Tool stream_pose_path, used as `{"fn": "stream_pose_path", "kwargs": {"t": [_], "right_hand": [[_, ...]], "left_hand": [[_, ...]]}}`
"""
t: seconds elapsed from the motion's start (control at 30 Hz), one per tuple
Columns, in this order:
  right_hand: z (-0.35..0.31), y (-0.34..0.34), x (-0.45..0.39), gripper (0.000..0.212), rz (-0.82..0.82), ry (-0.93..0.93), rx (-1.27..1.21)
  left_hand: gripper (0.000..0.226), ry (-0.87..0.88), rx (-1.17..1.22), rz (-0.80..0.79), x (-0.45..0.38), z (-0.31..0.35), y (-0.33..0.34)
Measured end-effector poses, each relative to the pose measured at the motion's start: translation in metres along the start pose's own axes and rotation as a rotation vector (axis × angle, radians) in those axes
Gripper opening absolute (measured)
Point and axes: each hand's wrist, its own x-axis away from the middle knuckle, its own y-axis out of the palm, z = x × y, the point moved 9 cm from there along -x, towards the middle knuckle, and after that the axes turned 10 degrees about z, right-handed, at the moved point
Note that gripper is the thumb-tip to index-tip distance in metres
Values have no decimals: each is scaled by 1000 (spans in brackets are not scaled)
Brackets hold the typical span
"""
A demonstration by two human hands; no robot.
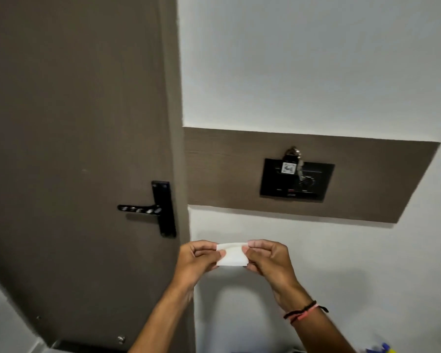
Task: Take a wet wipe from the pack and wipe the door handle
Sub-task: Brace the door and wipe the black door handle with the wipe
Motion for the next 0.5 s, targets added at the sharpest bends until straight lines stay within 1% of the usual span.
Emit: {"fn": "stream_pose_path", "kwargs": {"t": [0.1,0.17,0.23,0.37,0.5], "right_hand": [[9,40,15,8,10,26,5],[15,67,24,19,-8,63,2],[20,90,29,25,-30,94,-25],[30,139,27,24,-109,135,-2],[39,186,16,22,-198,141,15]], "left_hand": [[20,4,21,18,-7,7,-42],[19,9,24,18,-12,12,-66],[17,4,25,9,-19,17,-83],[12,-22,48,2,-35,20,-111],[12,-28,59,55,-57,23,-144]]}}
